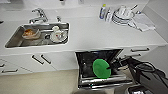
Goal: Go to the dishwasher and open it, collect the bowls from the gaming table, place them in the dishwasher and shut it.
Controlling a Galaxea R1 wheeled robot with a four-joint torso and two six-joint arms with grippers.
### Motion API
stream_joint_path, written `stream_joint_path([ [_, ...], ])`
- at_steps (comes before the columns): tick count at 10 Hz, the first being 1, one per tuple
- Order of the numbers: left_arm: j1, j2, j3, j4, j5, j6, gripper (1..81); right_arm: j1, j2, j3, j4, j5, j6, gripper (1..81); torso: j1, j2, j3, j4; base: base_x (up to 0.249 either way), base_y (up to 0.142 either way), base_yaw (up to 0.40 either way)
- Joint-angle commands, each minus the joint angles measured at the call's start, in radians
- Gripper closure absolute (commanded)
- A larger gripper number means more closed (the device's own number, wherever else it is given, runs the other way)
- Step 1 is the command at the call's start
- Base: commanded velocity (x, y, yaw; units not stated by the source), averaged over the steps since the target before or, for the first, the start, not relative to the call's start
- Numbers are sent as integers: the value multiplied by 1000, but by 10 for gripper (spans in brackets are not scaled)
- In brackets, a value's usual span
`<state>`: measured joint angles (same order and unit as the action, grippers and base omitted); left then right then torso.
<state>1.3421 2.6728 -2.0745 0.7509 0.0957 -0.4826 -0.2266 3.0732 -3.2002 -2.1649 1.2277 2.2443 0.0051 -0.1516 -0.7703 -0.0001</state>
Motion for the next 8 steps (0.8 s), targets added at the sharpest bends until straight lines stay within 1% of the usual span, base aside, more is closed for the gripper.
stream_joint_path([
  [1, 44, -16, 13, 4, 56, 2, 10, 201, -22, -13, -50, -76, 49, 811, 0, 0, 0, 0, 0, 0, 0],
  [3, 44, -11, 10, 7, 55, 2, 10, 207, -23, -13, -78, -83, 63, 811, 0, 0, 0, 0, 0, 0, 0],
  [4, 45, -2, 10, 7, 56, 2, 10, 204, -23, -13, -84, -83, 64, 10, 0, 0, 0, 0, 0, 0, 0],
  [5, 48, 1, 10, 5, 56, 2, 10, 203, -26, -16, -98, -82, 72, 10, 0, 0, 0, 0, 0, 0, 0],
  [6, 50, 3, 7, -5, 56, 1, 10, 201, -44, -19, -104, -70, 83, 10, 0, 0, 0, 0, 0, 0, 0],
  [7, 52, 10, -12, -5, 55, -2, 10, 197, -79, -21, -122, -50, 87, 10, 0, 0, 0, 0, 0, 0, 0],
  [8, 53, 30, -46, -5, 55, -4, 10, 192, -124, -24, -176, 0, 89, 10, 0, 0, 0, 0, 0, 0, 0],
])
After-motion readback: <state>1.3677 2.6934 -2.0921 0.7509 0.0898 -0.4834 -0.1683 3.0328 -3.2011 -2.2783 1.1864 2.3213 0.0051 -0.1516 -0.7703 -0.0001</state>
